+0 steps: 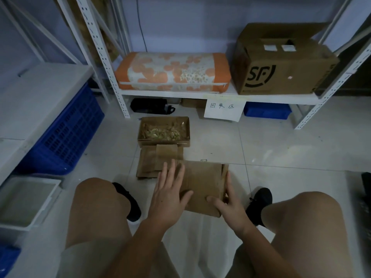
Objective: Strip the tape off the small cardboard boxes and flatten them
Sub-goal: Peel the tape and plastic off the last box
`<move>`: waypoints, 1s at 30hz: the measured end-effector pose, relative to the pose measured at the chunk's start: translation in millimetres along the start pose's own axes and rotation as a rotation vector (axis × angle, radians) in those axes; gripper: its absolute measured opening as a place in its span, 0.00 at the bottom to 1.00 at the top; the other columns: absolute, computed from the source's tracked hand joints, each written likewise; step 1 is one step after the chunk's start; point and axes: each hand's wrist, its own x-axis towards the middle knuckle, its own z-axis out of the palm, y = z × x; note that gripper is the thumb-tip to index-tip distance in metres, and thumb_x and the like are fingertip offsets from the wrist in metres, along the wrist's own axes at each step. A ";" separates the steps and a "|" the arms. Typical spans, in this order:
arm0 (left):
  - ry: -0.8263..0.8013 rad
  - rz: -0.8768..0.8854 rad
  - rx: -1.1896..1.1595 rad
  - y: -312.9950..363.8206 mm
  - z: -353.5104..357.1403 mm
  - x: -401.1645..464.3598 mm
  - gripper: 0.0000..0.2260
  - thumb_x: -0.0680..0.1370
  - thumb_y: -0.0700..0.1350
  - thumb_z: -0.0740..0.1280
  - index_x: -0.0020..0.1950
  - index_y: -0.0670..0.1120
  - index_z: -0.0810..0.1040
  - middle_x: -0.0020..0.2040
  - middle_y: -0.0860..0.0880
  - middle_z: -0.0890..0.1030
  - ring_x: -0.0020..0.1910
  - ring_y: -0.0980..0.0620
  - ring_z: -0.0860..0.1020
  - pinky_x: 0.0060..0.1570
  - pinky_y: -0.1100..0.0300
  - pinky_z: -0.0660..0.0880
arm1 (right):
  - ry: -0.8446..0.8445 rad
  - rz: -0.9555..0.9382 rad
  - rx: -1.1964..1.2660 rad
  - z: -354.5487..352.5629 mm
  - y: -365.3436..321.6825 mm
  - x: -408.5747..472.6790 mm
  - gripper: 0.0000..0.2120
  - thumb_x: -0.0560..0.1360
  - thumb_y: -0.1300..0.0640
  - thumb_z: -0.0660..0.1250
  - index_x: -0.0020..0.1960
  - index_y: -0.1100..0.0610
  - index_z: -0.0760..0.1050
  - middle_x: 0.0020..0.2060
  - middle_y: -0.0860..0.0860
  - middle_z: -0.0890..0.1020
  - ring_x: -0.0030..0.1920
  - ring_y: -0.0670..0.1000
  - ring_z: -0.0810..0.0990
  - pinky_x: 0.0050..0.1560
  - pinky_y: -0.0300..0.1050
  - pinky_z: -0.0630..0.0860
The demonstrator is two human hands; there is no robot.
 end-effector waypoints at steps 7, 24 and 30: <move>-0.172 -0.191 -0.677 4.2 -14.3 -9.0 0.46 0.74 0.66 0.73 0.76 0.77 0.39 0.80 0.63 0.61 0.75 0.60 0.66 0.73 0.48 0.70 | -0.031 0.210 0.168 -2.9 -9.8 7.6 0.33 0.72 0.39 0.69 0.75 0.46 0.69 0.61 0.50 0.83 0.61 0.53 0.82 0.57 0.52 0.81; -0.080 -0.304 -0.923 1.2 -5.5 -11.3 0.37 0.79 0.56 0.73 0.80 0.68 0.53 0.64 0.68 0.79 0.66 0.64 0.76 0.63 0.63 0.75 | -0.030 -0.131 0.020 8.4 -19.0 1.3 0.34 0.77 0.62 0.73 0.78 0.51 0.64 0.65 0.52 0.80 0.65 0.55 0.79 0.60 0.60 0.80; -0.168 -0.233 -0.624 8.0 -9.6 -10.1 0.62 0.65 0.65 0.80 0.78 0.70 0.32 0.83 0.62 0.52 0.80 0.58 0.59 0.76 0.47 0.66 | 0.114 -0.019 0.099 5.8 -11.7 4.3 0.17 0.77 0.57 0.72 0.66 0.51 0.78 0.55 0.52 0.85 0.57 0.55 0.84 0.53 0.55 0.83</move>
